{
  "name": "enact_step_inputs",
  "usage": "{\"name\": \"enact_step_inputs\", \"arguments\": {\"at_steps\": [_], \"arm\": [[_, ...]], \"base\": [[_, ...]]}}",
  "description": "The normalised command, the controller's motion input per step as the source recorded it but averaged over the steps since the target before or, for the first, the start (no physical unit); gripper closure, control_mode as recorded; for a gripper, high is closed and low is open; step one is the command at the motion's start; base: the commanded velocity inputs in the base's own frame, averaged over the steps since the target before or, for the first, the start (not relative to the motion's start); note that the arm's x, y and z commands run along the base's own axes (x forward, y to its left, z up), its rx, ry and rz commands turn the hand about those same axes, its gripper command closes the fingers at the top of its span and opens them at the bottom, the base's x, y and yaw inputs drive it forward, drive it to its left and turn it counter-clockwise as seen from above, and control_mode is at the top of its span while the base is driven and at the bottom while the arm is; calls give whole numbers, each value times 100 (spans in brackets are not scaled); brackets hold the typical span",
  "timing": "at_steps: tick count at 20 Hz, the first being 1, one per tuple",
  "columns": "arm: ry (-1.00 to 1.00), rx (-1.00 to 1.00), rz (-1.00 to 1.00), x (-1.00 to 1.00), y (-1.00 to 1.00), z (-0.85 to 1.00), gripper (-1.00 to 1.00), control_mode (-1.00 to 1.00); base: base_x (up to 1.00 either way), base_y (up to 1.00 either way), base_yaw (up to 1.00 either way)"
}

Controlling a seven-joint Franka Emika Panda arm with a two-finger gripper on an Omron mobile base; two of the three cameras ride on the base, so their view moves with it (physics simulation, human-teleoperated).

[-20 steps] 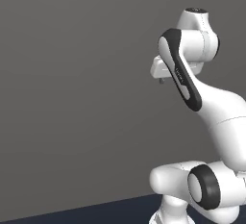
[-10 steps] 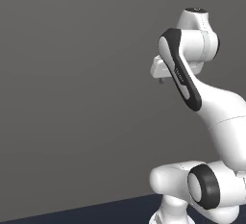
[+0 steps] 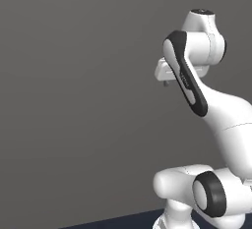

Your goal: Pick the bowl and tupperware and place them in the sink. Then turn on the water.

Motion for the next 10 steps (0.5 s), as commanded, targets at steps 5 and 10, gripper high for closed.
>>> {"name": "enact_step_inputs", "arguments": {"at_steps": [5,10], "arm": [[0,0,0,0,0,0,-100,100],[0,0,0,0,0,0,-100,100]], "base": [[100,9,0],[100,4,0]]}}
